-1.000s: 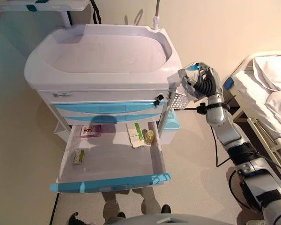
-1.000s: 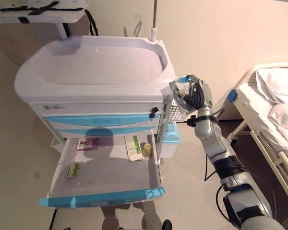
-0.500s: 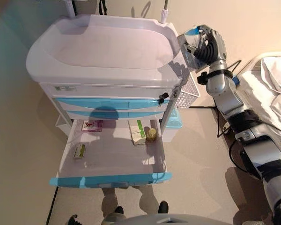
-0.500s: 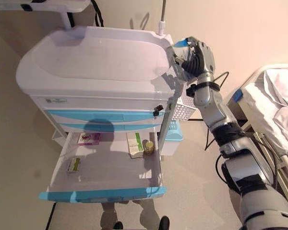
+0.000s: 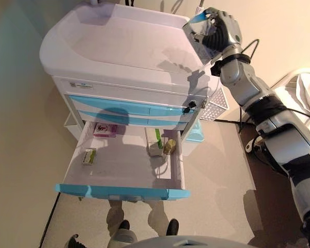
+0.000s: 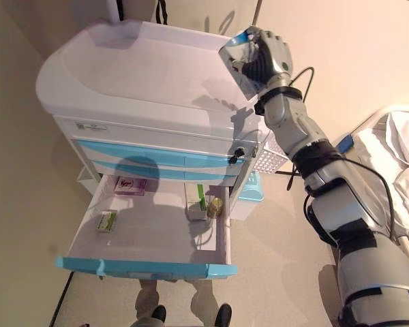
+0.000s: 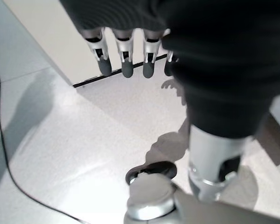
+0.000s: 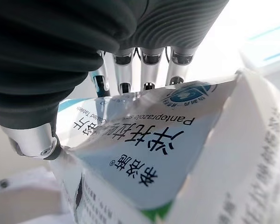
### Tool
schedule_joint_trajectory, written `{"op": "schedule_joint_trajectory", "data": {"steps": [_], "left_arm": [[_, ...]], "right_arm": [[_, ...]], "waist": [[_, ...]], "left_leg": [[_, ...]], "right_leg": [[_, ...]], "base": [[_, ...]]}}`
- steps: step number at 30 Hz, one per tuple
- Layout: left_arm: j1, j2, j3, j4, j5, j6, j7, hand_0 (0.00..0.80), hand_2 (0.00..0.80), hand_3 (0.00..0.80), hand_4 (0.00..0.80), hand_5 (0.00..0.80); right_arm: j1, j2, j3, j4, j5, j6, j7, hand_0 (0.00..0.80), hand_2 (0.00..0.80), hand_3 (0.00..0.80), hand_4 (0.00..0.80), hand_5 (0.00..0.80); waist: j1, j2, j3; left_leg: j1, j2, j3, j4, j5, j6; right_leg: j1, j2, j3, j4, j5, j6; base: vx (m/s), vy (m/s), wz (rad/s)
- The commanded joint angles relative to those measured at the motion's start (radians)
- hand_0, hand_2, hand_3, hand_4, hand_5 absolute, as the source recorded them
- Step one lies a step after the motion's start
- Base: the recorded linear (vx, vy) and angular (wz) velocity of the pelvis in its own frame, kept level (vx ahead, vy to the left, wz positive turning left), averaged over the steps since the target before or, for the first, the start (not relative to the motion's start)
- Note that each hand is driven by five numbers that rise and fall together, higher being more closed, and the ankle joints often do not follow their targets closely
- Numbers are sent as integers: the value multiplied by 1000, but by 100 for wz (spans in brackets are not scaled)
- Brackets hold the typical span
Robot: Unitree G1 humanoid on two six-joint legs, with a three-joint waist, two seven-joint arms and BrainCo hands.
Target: Open the drawer and pick up the medicine
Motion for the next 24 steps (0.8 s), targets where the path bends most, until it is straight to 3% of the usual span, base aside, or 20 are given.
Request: {"op": "schedule_joint_trajectory", "data": {"steps": [1,10,24], "left_arm": [[-50,65,-8,60,-34,-3,31,0,0,0,0,0],[-64,86,-15,73,-45,-3,39,0,0,0,0,0],[-76,107,-37,67,-58,-15,38,0,0,0,0,0]], "right_arm": [[-182,0,52,107,-28,-15,0,800,800,800,800,800],[-267,66,126,248,-42,-12,25,800,800,800,800,800],[-298,110,155,387,-49,-17,46,800,800,800,800,800]], "waist": [[30,-38,5],[59,-69,18],[97,-88,33]], "left_leg": [[-77,-46,-56,8,23,42],[-96,-45,-73,13,28,39],[-118,-44,-96,15,36,36]], "right_leg": [[44,3,-10,32,-41,75],[31,6,-15,31,-36,76],[18,8,-34,23,-27,77]], "base": [[3,-14,4],[0,-5,6],[2,-1,5]]}}
